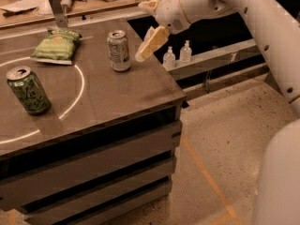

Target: Knock 7up can over

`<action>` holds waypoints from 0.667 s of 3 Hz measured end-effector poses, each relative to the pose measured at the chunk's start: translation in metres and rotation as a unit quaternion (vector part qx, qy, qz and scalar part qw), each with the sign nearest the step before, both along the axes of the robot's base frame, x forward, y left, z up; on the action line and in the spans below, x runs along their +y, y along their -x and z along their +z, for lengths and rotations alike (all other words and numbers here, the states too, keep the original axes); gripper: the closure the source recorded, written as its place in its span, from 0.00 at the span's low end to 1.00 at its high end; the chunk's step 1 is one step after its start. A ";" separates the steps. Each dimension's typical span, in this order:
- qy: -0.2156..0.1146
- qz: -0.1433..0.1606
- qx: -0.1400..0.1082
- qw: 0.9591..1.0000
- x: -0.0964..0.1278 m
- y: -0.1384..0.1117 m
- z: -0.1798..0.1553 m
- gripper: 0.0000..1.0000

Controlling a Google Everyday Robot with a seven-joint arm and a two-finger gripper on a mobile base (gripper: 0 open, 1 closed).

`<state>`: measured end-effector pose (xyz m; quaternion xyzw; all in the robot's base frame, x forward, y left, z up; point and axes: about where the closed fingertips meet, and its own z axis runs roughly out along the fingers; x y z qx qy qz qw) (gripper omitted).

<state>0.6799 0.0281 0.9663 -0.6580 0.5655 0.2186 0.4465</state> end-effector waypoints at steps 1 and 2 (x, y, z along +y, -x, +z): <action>-0.039 0.007 0.016 0.999 0.026 -0.022 -0.017 0.00; -0.078 0.015 0.034 0.996 0.042 -0.033 -0.032 0.00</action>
Offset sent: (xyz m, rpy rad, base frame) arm 0.0459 0.0567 -0.0488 0.2688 0.1137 0.0458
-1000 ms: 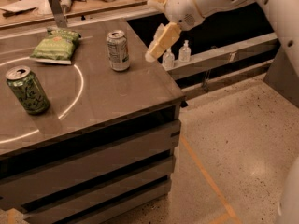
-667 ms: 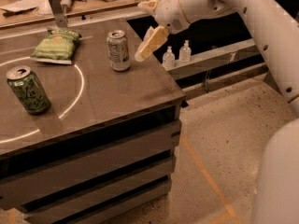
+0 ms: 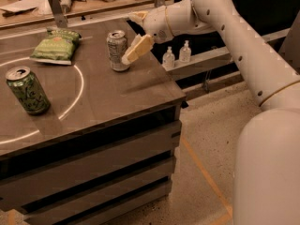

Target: Knock 7up can over

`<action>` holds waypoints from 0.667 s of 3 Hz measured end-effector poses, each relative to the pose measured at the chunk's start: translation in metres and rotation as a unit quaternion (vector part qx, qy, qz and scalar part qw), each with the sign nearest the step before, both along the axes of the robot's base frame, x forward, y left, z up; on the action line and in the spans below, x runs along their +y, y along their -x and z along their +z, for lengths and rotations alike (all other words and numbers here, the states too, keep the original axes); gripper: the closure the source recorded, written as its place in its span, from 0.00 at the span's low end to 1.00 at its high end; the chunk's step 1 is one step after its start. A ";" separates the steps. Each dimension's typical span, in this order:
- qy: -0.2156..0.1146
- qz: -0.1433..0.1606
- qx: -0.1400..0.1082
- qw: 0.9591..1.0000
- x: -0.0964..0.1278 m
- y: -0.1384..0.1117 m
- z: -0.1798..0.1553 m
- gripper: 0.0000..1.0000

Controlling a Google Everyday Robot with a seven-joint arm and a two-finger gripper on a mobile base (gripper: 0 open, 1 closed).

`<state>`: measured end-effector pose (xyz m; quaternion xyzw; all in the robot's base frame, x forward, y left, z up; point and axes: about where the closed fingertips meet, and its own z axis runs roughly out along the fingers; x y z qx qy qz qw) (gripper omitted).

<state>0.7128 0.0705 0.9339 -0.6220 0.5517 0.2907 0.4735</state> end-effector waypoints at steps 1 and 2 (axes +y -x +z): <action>-0.031 0.012 0.013 0.999 0.014 -0.004 -0.012 0.00; -0.054 0.017 0.028 0.998 0.025 -0.009 -0.022 0.00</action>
Offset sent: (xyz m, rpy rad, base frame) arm 0.0158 0.0292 -0.0304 0.1615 0.0869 0.0349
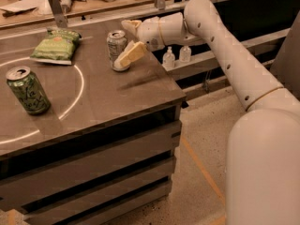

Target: Knock 7up can over

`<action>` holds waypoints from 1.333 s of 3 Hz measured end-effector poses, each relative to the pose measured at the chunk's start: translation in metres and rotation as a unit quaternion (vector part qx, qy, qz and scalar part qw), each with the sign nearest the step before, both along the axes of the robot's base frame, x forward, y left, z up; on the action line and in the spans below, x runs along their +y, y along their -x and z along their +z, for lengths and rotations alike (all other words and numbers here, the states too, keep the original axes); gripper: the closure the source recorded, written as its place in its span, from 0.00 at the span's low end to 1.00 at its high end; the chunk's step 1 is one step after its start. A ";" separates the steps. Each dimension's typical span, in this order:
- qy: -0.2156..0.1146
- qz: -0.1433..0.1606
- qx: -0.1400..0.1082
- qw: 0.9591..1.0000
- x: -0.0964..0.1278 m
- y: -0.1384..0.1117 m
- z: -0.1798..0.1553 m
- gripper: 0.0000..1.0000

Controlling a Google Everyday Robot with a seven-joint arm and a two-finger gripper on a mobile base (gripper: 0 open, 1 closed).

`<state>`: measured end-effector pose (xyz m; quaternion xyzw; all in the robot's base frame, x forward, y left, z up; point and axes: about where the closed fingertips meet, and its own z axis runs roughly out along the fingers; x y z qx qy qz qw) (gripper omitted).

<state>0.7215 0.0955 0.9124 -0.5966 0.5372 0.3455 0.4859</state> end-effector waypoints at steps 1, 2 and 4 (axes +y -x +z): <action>-0.028 0.004 0.018 0.999 0.004 -0.003 -0.002 0.00; -0.047 0.009 0.036 0.998 0.007 -0.004 -0.003 0.00; -0.087 0.020 0.061 0.994 0.008 -0.005 -0.003 0.50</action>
Offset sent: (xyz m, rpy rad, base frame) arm 0.0076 0.0024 -0.0018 0.1373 0.1125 0.0171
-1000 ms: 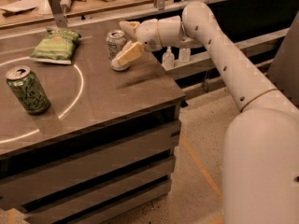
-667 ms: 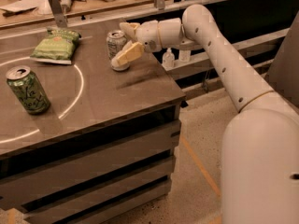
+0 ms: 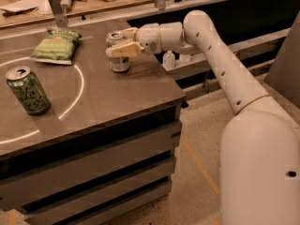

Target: Knock 7up can over

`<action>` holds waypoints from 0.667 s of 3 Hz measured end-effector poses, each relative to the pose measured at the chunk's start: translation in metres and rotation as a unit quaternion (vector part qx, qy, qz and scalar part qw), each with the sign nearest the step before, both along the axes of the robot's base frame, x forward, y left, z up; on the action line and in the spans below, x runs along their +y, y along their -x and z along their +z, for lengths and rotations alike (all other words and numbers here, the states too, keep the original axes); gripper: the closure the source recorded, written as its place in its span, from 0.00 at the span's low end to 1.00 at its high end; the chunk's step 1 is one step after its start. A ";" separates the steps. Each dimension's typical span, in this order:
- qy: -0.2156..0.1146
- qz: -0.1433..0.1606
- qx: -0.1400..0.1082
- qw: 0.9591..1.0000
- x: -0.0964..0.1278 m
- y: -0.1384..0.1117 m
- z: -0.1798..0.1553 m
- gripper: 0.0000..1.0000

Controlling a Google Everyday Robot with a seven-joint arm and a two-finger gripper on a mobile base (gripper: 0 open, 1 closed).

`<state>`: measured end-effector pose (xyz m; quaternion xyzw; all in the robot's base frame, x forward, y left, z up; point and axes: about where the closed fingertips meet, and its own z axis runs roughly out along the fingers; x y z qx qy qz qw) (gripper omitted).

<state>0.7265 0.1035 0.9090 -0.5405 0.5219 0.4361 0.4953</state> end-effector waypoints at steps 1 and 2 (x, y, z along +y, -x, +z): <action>0.004 0.000 0.003 1.000 -0.003 -0.001 0.001 0.73; 0.031 -0.004 -0.002 1.000 -0.008 0.003 0.007 0.95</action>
Offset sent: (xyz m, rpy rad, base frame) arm -0.0067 -0.0241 0.0201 -0.1411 -0.0272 -0.0314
